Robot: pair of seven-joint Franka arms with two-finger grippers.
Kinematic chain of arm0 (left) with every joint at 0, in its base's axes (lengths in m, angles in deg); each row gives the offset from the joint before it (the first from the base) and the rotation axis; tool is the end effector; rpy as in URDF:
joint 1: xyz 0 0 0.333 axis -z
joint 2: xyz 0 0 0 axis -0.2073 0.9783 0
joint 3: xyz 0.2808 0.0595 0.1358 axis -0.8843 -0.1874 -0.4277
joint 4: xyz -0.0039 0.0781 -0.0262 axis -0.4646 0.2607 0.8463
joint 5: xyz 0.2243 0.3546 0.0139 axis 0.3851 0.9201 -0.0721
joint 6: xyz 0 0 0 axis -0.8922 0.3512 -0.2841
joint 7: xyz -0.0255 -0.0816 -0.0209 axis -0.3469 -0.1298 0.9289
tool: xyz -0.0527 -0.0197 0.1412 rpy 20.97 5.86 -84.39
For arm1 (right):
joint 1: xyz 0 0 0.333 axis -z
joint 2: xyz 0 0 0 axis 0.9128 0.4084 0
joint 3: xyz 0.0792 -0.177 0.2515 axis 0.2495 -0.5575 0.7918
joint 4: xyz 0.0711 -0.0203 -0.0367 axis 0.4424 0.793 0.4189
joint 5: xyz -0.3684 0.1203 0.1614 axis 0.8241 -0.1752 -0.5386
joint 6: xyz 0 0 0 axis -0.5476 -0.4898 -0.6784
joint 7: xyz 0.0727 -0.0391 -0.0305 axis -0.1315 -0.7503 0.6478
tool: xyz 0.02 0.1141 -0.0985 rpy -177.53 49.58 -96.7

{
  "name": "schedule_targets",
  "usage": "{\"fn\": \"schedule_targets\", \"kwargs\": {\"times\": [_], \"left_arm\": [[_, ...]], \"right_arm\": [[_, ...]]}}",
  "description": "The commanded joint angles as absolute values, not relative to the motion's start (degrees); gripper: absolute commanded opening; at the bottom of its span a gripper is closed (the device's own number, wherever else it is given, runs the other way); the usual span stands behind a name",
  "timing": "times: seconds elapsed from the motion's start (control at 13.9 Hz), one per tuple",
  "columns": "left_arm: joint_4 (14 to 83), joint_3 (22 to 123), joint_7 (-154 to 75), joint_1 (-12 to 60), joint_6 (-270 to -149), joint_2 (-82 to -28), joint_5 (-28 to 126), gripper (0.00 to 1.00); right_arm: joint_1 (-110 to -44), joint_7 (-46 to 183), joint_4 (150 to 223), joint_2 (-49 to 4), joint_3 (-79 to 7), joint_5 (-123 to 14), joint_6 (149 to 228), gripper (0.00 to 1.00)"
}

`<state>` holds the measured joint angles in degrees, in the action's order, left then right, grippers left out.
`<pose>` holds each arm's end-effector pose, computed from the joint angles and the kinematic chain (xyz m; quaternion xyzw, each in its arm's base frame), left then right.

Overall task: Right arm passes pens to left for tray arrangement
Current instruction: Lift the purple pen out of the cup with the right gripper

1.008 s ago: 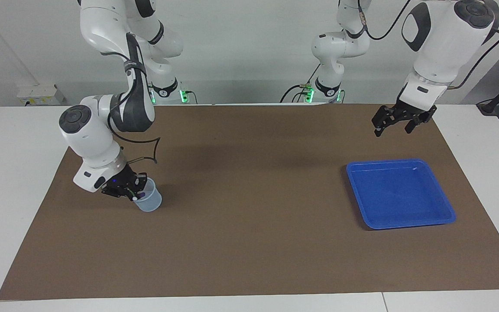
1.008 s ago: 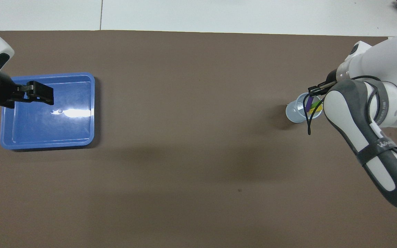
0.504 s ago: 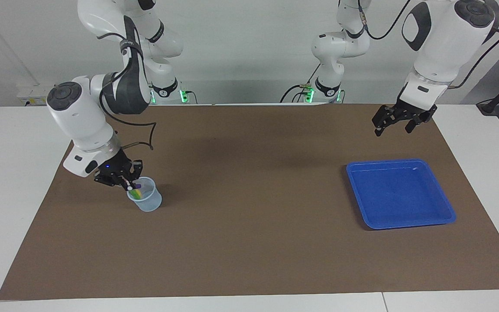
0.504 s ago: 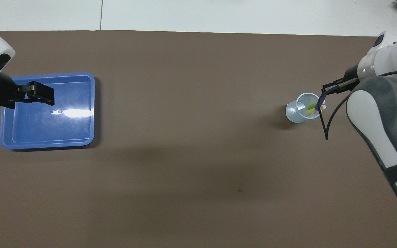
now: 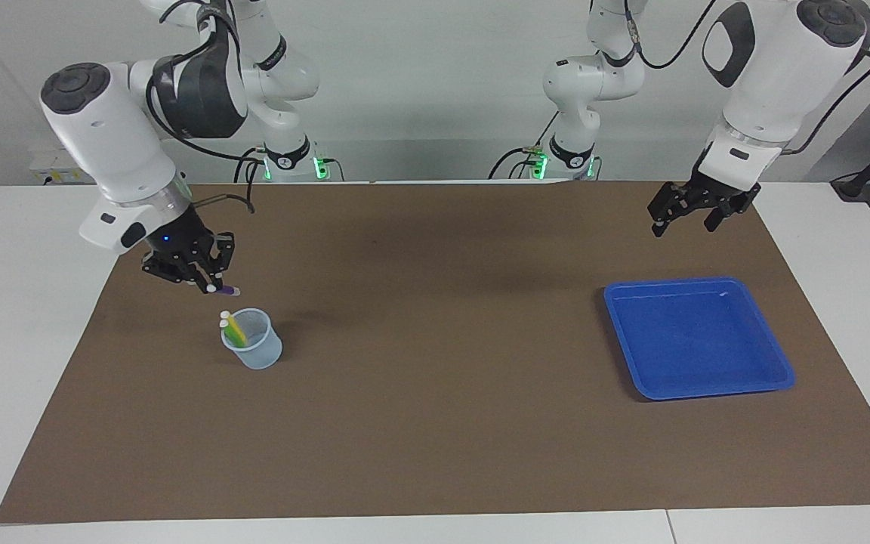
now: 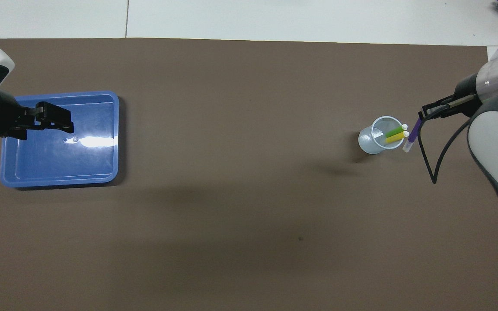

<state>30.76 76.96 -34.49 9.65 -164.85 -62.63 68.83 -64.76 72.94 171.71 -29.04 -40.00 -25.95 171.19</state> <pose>0.5931 -0.0679 0.5493 0.9974 0.0499 -0.0111 0.0515 0.6426 0.0274 0.5163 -0.9921 -0.1209 -0.0265 0.0205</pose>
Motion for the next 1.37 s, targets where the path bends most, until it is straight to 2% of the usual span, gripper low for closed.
{"fn": "schedule_targets", "kwargs": {"times": [0.0,0.14,0.36,0.58,1.01,1.3], "left_arm": [[35.9,76.6,-38.8,7.5,-164.0,-66.3,62.8,1.00],[37.0,76.7,-44.7,6.8,-163.6,-67.0,60.9,1.00],[38.8,76.7,-56.0,7.3,-163.2,-68.0,54.3,1.00],[41.5,76.8,-77.6,7.7,-164.1,-69.2,46.8,1.00],[41.7,77.3,-93.9,9.3,-167.2,-69.2,41.0,0.98],[41.9,77.3,-103.4,13.6,-171.7,-68.7,39.7,0.98]], "right_arm": [[-64.4,66.0,167.7,-28.7,-36.5,-26.0,167.1,0.11],[-64.3,59.1,166.8,-28.6,-33.4,-26.8,165.9,0.11],[-64.5,49.3,166.8,-28.6,-32.3,-35.1,166.2,0.11],[-64.7,42.9,166.9,-28.6,-27.9,-35.9,167.1,0.11],[-72.1,24.2,168.5,-27.3,-27.2,-42.3,176.4,0.11],[-77.0,18.1,168.5,-25.0,-27.2,-44.7,182.6,0.11]]}}
